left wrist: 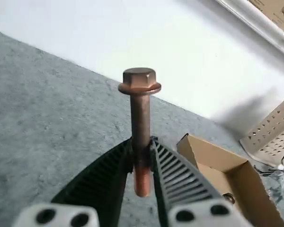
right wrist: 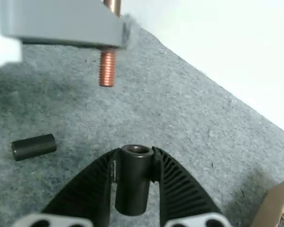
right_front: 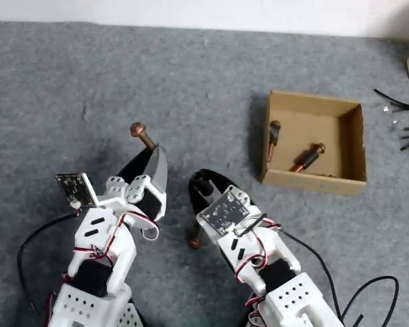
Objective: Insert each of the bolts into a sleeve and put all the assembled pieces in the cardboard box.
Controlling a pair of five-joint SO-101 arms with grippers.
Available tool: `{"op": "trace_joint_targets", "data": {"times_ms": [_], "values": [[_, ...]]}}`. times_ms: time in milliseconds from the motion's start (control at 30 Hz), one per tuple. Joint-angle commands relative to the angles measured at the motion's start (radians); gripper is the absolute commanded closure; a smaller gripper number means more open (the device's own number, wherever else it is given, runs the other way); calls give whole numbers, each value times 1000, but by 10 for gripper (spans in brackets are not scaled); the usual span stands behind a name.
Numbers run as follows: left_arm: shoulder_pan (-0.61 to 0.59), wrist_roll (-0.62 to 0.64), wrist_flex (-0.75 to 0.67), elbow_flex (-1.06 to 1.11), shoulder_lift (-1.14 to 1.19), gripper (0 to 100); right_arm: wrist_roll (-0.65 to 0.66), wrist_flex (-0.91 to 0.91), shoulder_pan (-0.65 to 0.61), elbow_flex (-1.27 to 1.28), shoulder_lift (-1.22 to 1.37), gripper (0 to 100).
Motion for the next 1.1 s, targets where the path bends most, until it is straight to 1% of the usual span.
{"op": "trace_joint_targets", "data": {"times_ms": [0,167,233,567,633,767,833,900,1067], "values": [[25,20,-35,21,-4,993,11,-36,-12,130,-16,995],[163,18,-31,21,-4,993,11,-35,-12,130,-16,995],[196,20,-29,21,-4,993,12,-33,-10,130,-16,995],[214,17,-11,21,-2,993,12,-28,-8,130,-16,995],[219,17,35,21,-2,993,12,-30,-8,130,-16,995],[286,12,92,21,-4,993,12,-30,-8,131,-16,995],[271,-25,87,21,-4,993,12,-30,-7,131,-16,995],[220,-40,64,21,-4,993,12,-30,-8,131,-16,994],[180,14,14,21,1,993,14,-30,-8,130,-16,994]]}}
